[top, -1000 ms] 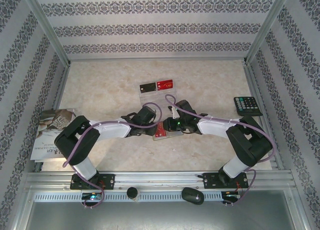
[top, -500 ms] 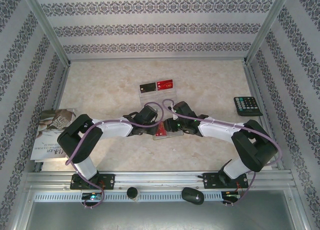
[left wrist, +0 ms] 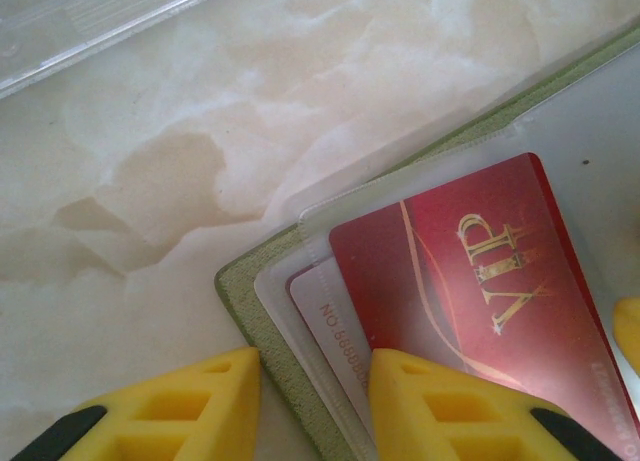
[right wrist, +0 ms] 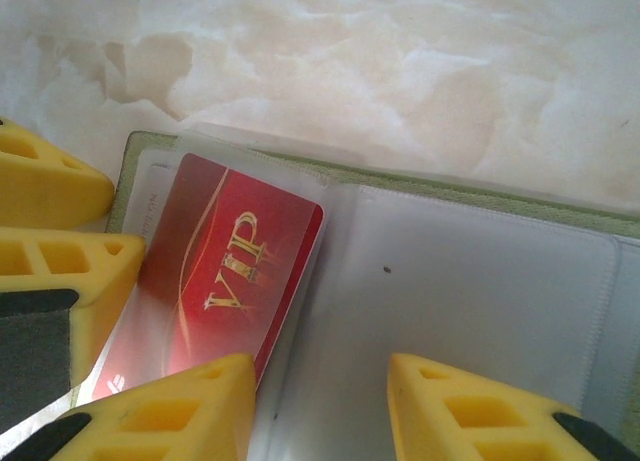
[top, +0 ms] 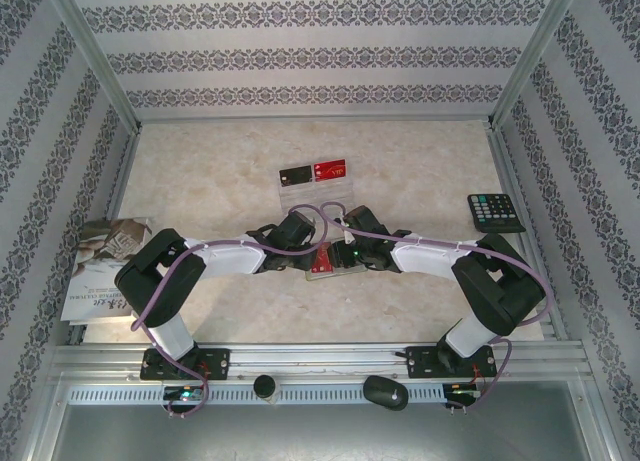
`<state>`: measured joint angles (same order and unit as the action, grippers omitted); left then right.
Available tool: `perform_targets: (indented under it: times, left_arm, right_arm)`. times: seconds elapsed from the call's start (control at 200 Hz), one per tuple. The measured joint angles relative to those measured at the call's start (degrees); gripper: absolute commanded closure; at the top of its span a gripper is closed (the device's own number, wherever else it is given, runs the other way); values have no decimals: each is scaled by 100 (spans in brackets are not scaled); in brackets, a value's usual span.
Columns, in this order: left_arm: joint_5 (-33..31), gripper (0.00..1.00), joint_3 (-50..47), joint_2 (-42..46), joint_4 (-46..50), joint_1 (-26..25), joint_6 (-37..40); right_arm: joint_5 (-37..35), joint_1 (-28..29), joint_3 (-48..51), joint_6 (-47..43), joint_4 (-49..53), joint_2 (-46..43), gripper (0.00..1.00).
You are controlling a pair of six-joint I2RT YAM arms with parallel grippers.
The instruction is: Take the credit cards out of the card holder
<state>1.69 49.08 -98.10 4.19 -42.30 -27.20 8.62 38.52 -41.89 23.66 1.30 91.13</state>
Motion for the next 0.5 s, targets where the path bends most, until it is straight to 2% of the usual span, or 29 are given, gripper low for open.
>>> perform_targets:
  times: [0.5]
  left_arm:
    - [2, 67, 0, -7, -15, 0, 0]
  right_arm:
    - [-7, 37, 33, -9, -83, -2, 56]
